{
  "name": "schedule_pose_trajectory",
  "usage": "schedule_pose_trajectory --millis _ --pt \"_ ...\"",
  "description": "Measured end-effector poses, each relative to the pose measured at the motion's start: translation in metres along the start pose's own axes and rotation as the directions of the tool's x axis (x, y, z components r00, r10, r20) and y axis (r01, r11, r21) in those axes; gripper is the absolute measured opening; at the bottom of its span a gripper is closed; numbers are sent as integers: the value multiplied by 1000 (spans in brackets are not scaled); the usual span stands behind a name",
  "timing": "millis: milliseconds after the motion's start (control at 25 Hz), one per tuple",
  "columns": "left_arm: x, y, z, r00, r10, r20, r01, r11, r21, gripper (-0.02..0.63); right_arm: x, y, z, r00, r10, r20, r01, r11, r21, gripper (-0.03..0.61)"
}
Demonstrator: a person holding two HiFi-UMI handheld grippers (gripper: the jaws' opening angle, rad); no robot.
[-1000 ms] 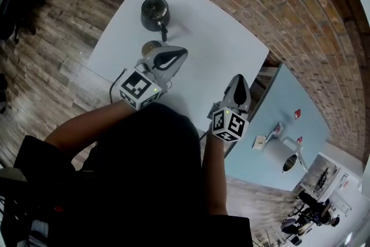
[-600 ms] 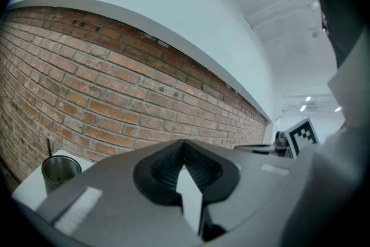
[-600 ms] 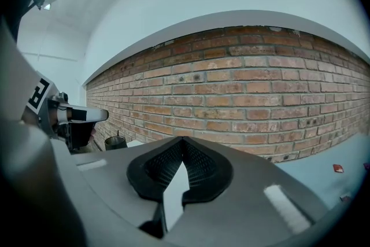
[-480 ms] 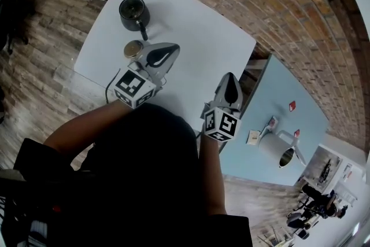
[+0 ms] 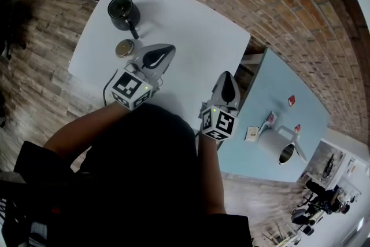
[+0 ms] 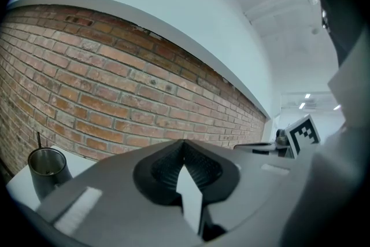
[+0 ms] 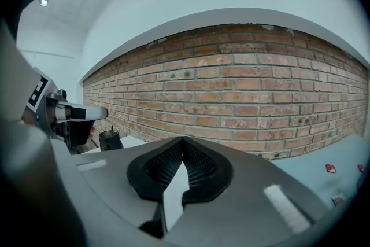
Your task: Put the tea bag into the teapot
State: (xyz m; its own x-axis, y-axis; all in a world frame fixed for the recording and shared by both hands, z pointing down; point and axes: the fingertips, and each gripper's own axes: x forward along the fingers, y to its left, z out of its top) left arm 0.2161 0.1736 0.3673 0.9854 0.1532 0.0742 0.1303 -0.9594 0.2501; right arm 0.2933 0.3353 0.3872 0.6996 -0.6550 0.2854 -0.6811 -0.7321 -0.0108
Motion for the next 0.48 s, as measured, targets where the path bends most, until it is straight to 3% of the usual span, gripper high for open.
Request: schedule_pose_trajectory --millis 480 --pt "-1 -5 -4 1000 7 -2 -7 1000 -5 0 -4 -5 0 1000 0 1 0 1000 1 0"
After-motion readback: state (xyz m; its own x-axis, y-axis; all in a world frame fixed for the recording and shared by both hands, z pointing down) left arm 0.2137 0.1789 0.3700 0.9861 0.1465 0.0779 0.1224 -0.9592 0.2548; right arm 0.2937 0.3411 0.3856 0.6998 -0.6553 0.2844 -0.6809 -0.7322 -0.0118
